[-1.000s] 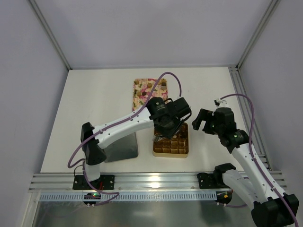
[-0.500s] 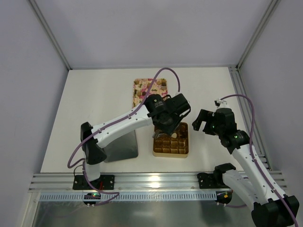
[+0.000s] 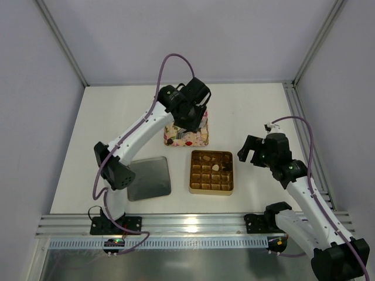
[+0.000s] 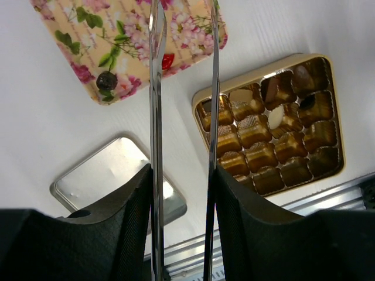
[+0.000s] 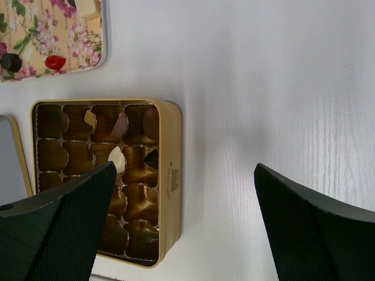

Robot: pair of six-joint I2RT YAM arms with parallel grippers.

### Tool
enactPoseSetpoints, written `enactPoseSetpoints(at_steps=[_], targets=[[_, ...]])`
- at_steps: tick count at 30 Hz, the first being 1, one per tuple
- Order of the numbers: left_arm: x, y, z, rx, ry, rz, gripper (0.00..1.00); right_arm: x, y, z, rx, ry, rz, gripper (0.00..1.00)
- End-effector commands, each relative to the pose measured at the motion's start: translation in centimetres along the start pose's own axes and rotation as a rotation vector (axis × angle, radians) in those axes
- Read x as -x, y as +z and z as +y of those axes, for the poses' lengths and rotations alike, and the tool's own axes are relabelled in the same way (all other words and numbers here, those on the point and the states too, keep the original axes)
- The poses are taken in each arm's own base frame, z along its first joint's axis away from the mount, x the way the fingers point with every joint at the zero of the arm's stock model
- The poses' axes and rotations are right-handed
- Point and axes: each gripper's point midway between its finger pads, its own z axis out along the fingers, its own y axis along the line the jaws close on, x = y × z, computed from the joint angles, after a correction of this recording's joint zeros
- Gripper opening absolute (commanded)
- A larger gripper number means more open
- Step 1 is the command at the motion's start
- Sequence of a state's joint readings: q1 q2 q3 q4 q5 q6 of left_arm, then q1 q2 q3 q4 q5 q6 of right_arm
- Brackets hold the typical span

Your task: Pack the chocolate

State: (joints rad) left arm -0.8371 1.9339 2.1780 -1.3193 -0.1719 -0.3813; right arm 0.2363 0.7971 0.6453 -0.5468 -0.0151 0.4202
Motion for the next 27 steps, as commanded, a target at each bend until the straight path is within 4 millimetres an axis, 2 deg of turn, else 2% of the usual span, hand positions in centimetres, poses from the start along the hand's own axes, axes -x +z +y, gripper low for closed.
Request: enactPoseSetpoints(at_steps=[1,9,18,24,27], targets=[[1.0,1.4,0.8,-0.005,0.023,0.015,0.45,2.0,-0.4,1.1,0.037,-0.017,-0.051,1.0],[2.0,4.3,3.6,0.044,-0.013,0.044,0.45,1.8,0.1,1.1,0.035,-0.02,-0.037,1.0],[2.7,6.9,8.2,0.129,-0.084,0.06,0.45,1.8,0.8,1.3,0.041,-0.031,-0.019,1.0],[3.3,7.8,11.8,0.185,-0.141,0.055,0.45,1.9,1.3,1.5,0.043,-0.037,-0.006,1.0],[3.6,8.2,12.8,0.194,-0.155,0.052,0.45,1.9,1.5,1.5,0.042,-0.041,-0.004,1.0]])
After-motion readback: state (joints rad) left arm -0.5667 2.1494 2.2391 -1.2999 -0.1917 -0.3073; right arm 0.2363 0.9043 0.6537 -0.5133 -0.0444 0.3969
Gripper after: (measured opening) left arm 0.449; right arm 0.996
